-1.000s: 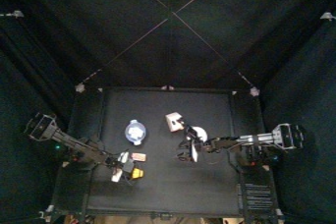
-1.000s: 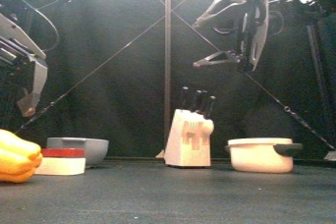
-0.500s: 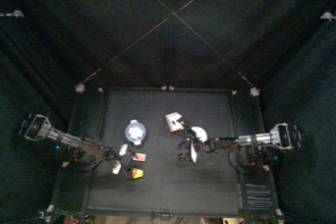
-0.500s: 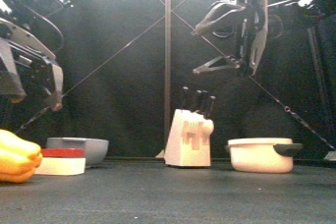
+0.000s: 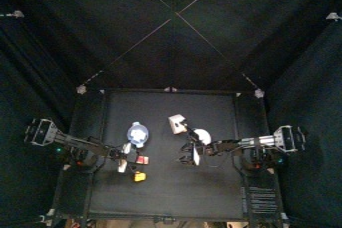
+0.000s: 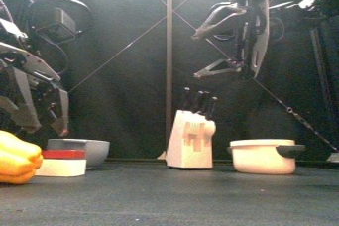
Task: Grab salmon sushi
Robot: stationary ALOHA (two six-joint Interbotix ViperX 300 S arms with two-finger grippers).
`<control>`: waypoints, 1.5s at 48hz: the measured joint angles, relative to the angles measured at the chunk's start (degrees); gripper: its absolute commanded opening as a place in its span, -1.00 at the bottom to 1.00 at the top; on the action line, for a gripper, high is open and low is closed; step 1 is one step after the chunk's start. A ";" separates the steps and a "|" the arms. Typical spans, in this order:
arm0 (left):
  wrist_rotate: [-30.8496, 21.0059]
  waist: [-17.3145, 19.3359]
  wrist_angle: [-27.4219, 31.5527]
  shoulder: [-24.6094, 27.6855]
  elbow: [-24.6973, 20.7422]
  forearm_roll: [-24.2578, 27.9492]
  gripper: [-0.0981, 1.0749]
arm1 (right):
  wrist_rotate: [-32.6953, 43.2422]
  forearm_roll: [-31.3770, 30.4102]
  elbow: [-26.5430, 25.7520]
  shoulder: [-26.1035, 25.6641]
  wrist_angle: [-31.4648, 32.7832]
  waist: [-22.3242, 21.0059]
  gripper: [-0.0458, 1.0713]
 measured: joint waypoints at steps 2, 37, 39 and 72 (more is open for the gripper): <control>-0.09 0.18 0.00 0.53 0.00 0.00 0.78 | -0.09 0.00 0.00 0.00 -0.09 0.00 0.83; 0.09 4.92 -1.85 4.66 0.00 0.18 0.66 | 0.00 0.00 0.00 0.00 -0.09 0.00 0.83; 0.09 4.83 -1.85 4.66 0.00 0.18 0.66 | 0.00 0.00 0.00 0.00 -0.09 0.00 0.83; 0.00 5.19 -2.37 7.21 -0.35 0.18 0.48 | -0.09 0.00 0.00 -0.09 -0.09 0.00 0.83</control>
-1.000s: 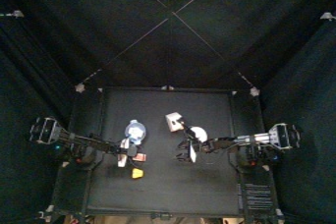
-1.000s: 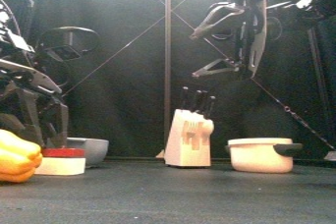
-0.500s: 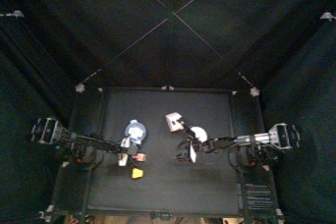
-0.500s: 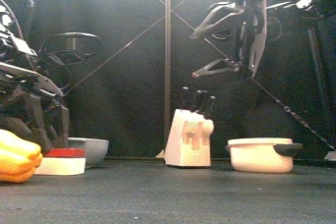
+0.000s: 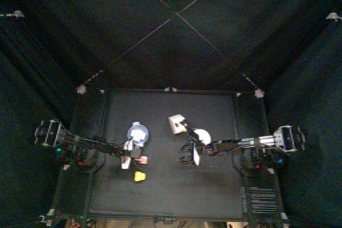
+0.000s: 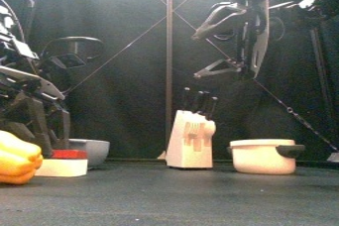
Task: Grab salmon sushi
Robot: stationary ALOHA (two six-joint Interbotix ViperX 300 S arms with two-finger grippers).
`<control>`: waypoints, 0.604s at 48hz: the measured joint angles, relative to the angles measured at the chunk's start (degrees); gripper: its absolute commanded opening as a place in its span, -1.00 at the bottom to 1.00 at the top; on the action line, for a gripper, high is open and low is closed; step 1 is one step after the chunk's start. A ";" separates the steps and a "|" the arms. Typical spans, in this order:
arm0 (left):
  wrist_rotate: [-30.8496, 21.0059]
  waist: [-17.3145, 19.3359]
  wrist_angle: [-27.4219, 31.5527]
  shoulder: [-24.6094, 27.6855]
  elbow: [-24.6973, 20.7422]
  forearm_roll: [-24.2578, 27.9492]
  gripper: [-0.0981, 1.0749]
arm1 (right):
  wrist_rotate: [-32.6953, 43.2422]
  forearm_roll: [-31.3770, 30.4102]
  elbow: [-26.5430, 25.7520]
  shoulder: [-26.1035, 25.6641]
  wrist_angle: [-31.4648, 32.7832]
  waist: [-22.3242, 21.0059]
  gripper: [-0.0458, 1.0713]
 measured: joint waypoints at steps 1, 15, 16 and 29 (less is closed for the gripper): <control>0.00 0.00 0.00 0.00 0.00 0.00 0.46 | 0.00 0.00 0.00 0.00 0.00 0.00 0.83; 0.09 -0.09 0.09 -0.26 -0.09 -0.09 0.07 | 0.09 0.09 0.00 0.00 0.00 0.00 0.83; 0.00 -0.09 0.18 -0.35 0.00 0.00 0.07 | 0.18 0.09 0.00 0.09 0.00 -0.09 0.83; 0.09 -0.18 0.44 -4.39 0.00 0.00 0.00 | 0.09 0.09 0.00 0.09 0.00 0.00 0.83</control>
